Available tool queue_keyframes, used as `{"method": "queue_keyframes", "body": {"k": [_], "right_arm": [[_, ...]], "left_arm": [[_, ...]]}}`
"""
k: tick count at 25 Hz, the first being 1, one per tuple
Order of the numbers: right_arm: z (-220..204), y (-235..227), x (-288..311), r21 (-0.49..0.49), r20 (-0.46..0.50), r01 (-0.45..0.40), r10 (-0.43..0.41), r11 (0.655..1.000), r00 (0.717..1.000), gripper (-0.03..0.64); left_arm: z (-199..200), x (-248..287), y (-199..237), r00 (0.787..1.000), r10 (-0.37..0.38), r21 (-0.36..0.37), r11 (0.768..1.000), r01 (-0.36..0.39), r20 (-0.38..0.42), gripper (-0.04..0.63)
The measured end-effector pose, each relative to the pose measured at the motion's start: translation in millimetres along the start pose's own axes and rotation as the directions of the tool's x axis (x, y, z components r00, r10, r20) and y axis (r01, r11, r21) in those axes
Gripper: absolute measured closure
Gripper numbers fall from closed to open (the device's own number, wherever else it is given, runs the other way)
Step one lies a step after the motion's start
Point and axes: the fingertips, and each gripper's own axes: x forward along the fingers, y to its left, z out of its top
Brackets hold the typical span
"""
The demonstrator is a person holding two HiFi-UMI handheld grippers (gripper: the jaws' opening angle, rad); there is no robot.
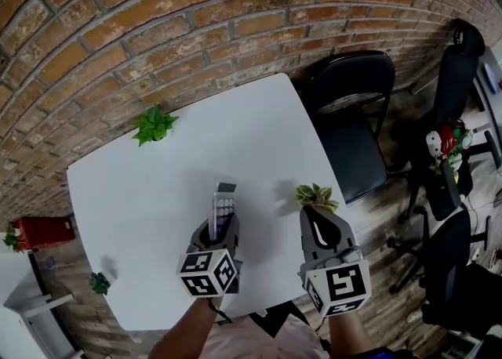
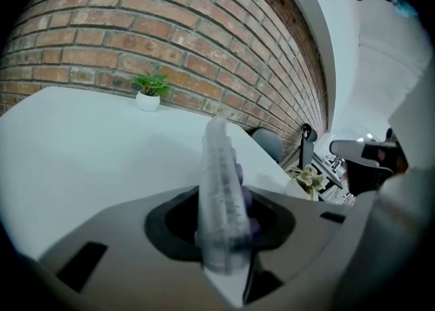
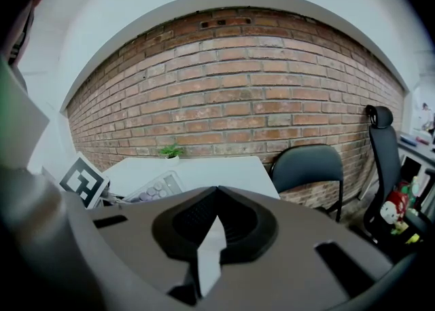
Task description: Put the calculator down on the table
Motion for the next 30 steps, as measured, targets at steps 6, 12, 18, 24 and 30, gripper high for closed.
{"method": "queue_keyframes", "body": {"k": [6, 12, 18, 24, 30], "right_arm": [[1.4, -1.2, -1.5, -0.002, 0.003, 0.002, -0.002, 1.0, 1.0, 0.615], [1.3, -1.0, -2.4, 0.0, 0.002, 0.001, -0.001, 1.0, 1.0, 0.615], [5.5, 4.3, -3.8, -0.01, 0.015, -0.017, 0.018, 1.0, 1.0, 0.615], [11.9, 18.6, -10.3, -0.033, 0.034, -0.051, 0.052, 0.998, 0.998, 0.615], [18.9, 32.5, -26.7, -0.04, 0.064, -0.078, 0.081, 0.996, 0.995, 0.615]], "left_arm": [[-2.2, -1.0, 7.5, 0.997, 0.07, 0.097, 0.993, -0.069, -0.013, 0.398], [-9.4, -4.1, 17.3, 0.992, 0.119, 0.162, 0.98, -0.112, -0.033, 0.263], [-13.1, -10.0, 25.1, 0.99, 0.137, 0.15, 0.98, -0.13, -0.034, 0.23], [-16.6, -30.8, 36.4, 0.984, 0.179, 0.146, 0.973, -0.176, -0.008, 0.215], [-18.1, -70.1, 37.6, 0.977, 0.205, 0.128, 0.969, -0.211, 0.054, 0.215]]}}
